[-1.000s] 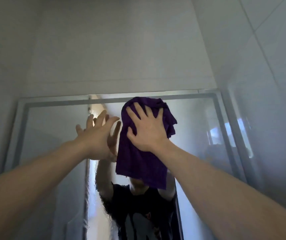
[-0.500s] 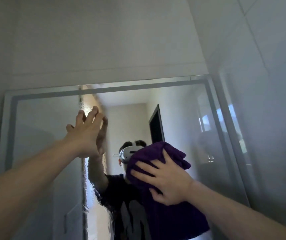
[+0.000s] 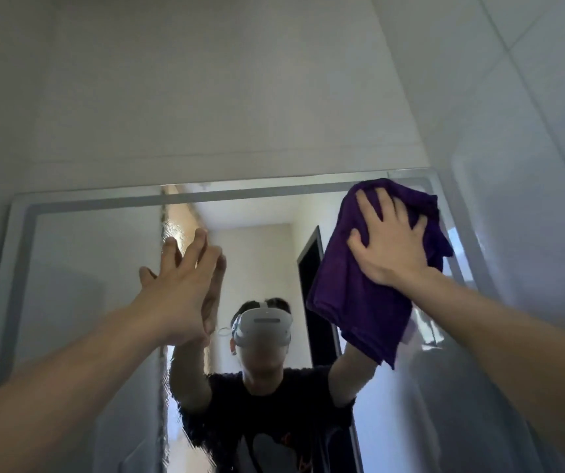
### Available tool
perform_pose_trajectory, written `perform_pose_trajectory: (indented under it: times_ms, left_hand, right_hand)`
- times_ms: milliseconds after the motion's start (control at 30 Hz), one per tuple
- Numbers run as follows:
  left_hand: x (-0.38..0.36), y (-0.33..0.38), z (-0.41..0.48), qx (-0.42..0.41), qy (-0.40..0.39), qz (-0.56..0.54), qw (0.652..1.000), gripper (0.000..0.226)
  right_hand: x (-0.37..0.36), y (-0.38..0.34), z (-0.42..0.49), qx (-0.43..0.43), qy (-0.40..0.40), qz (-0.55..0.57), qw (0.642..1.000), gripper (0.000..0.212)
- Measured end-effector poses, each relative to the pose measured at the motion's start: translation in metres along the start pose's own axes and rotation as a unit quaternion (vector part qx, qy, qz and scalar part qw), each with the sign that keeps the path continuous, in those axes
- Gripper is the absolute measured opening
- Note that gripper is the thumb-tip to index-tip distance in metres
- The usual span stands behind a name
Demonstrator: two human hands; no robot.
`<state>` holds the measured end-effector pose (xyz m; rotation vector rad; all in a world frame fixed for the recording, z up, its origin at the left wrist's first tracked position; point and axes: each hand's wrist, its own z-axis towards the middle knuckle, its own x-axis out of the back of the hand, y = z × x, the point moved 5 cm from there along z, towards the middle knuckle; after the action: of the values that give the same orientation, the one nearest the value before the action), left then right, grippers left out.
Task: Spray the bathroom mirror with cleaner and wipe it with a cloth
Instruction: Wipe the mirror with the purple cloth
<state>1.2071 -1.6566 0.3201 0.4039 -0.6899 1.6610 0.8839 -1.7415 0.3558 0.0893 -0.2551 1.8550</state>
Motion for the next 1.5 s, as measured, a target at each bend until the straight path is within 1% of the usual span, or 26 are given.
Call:
perform_pose_trajectory:
  times_ms: [67,233,367,467,500,567,633,700,767,800,867,967,1033,1100,1200,1267,1333,1433,1500]
  left_hand:
    - [-0.001,0.000,0.001,-0.005,0.005,-0.003,1.000,0.125]
    - [-0.001,0.002,0.002,-0.001,-0.005,0.012,1.000,0.123]
    - [0.002,0.001,0.000,0.003,-0.018,0.010,1.000,0.122]
    - [0.007,0.001,-0.005,-0.001,-0.030,0.008,1.000,0.121]
    - [0.009,0.000,-0.009,-0.003,-0.028,0.009,1.000,0.123]
    - [0.010,-0.006,-0.016,0.002,-0.030,0.022,0.999,0.136]
    - [0.011,-0.025,-0.023,0.039,-0.041,0.043,0.997,0.154]
    - [0.015,-0.051,-0.033,0.076,-0.054,0.036,0.995,0.163]
    - [0.019,-0.075,-0.042,0.098,-0.065,0.023,0.993,0.162]
    - [0.020,-0.083,-0.045,0.103,-0.070,0.021,0.992,0.159]
    - [0.019,-0.090,-0.049,0.098,-0.075,0.006,0.992,0.153]
    - [0.017,-0.090,-0.049,0.073,-0.052,-0.013,0.996,0.154]
    - [0.016,-0.093,-0.048,0.074,-0.041,-0.015,0.996,0.156]
    - [0.014,-0.096,-0.047,0.082,-0.045,-0.021,0.995,0.156]
    - [0.013,-0.094,-0.046,0.082,-0.042,-0.023,0.995,0.158]
    - [0.013,-0.091,-0.045,0.085,-0.029,-0.021,0.996,0.156]
    - [0.014,-0.088,-0.045,0.088,-0.014,-0.019,0.996,0.153]
    - [0.013,-0.091,-0.044,0.079,-0.041,-0.011,0.996,0.154]
    - [0.012,-0.095,-0.045,0.094,-0.044,-0.028,0.994,0.154]
  right_hand:
    - [-0.001,-0.026,0.017,-0.019,0.009,0.011,1.000,0.077]
    - [-0.006,-0.087,0.037,0.006,-0.005,0.023,1.000,0.078]
    - [-0.006,-0.142,0.016,0.095,-0.062,0.040,0.993,0.076]
    - [-0.010,-0.163,-0.036,0.171,-0.115,0.045,0.977,0.076]
    - [-0.013,-0.166,-0.059,0.196,-0.131,0.047,0.971,0.076]
    - [-0.020,-0.160,-0.105,0.240,-0.162,0.035,0.957,0.077]
    - [-0.026,-0.144,-0.137,0.289,-0.186,0.014,0.939,0.079]
    - [-0.024,-0.124,-0.144,0.322,-0.201,0.005,0.925,0.082]
    - [-0.019,-0.110,-0.131,0.331,-0.188,0.005,0.925,0.082]
    - [-0.016,-0.106,-0.119,0.316,-0.176,0.008,0.932,0.082]
    - [-0.011,-0.103,-0.088,0.257,-0.144,0.028,0.955,0.079]
    - [-0.005,-0.110,-0.037,0.169,-0.074,0.064,0.981,0.073]
    - [-0.003,-0.125,-0.006,0.143,-0.038,0.071,0.986,0.071]
    - [-0.002,-0.146,0.018,0.136,-0.018,0.067,0.988,0.072]
    - [-0.005,-0.183,0.035,0.151,-0.008,0.060,0.987,0.072]
    - [-0.008,-0.208,0.031,0.168,-0.008,0.054,0.984,0.073]
    - [-0.013,-0.229,0.015,0.192,-0.012,0.045,0.980,0.074]
    - [-0.021,-0.251,-0.021,0.257,-0.024,0.033,0.966,0.074]
    - [-0.026,-0.261,-0.052,0.298,-0.026,0.028,0.954,0.074]
